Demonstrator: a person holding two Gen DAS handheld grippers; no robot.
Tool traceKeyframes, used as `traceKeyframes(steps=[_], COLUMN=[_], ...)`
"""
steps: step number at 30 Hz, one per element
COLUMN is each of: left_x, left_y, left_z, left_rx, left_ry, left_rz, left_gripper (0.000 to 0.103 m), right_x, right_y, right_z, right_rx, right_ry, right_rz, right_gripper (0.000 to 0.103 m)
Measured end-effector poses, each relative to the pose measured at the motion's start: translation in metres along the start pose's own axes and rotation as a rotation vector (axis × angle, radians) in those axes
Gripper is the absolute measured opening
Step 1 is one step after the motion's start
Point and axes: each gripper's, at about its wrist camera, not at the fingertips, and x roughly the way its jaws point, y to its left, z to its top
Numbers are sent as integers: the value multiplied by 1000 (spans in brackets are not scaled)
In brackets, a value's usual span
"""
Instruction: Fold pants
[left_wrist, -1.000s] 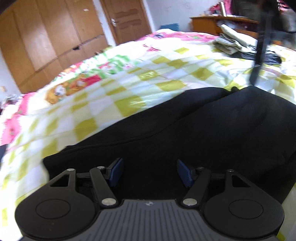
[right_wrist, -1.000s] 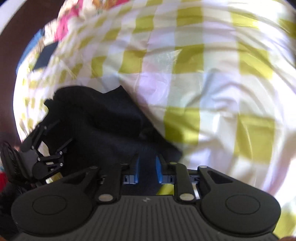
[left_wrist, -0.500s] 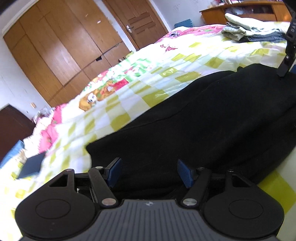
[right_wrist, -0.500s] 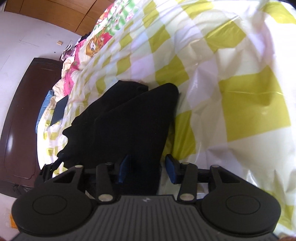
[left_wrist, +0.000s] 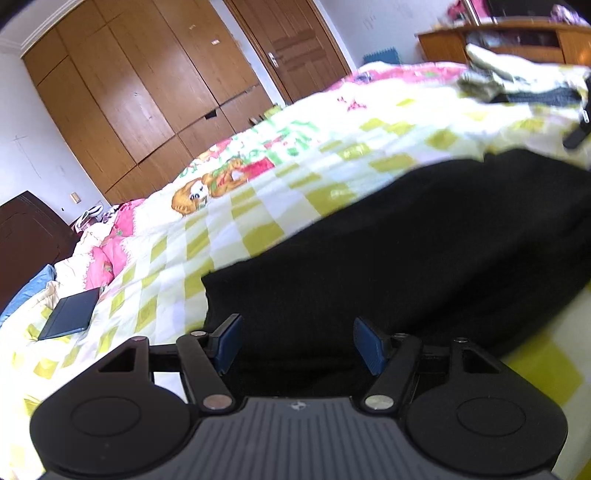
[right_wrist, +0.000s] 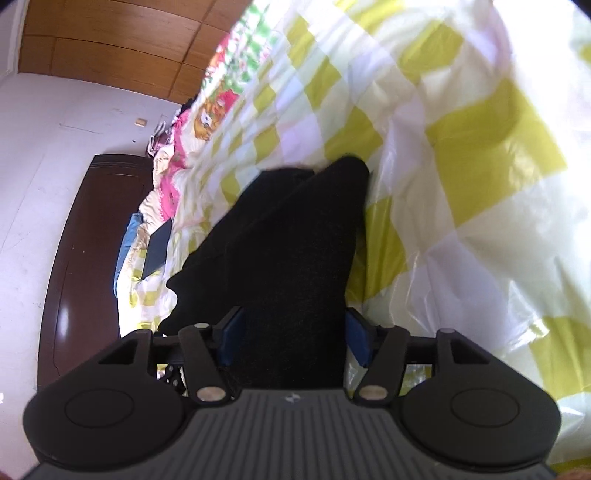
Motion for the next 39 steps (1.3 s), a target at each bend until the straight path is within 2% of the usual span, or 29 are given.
traceKeyframes(steps=[3,5,6,10,14,17,20,22,24,25,26,27,28,30,34,39], left_x=[24,34,33,25,17,9,0,-3,-3,0,4,12,21,43,39,35], left_y=[-6,-4,-3,-1,-8,-22,-26,-25,-25,-27,-30,-32,-35,-39,-41,-43], left_z=[-3,-10,-11,-13,-9,-7,3,14,24,27,28,28,26,16,14,24], left_rx=[44,40,31,46,40,69,56,18,-1,5,11,11,7,-2,-23,-112], left_ry=[44,71,71,74,80,61,26,-7,-40,-48,-49,-35,-6,84,52,0], left_rz=[12,4,1,3,-25,-41,-60,-77,-83,-81,-68,-64,-74,-103,-102,-105], left_gripper=[79,79,79,79,79,78,78,78,78,78,78,78,78,77,76,76], right_x=[15,15,14,4,-3,-3,-1,4,14,20,25,27,28,21,9,11], right_y=[2,7,9,19,21,14,8,4,0,0,1,3,5,9,24,31], right_z=[-1,-2,-1,7,28,36,36,33,31,30,29,28,28,28,28,33], right_rx=[5,-28,-47,-114,-135,-123,-91,-66,-35,-33,-33,-39,-48,-49,-111,-96], right_ry=[-15,-47,-55,-60,-95,-79,-69,-78,-83,-82,-85,-95,-99,-100,-129,-150], right_rz=[-5,-19,-40,-74,-112,-105,-58,-13,10,-5,-19,-34,-60,-67,-111,-158], right_gripper=[62,44,23,13,11,14,25,41,48,49,49,44,28,17,14,15])
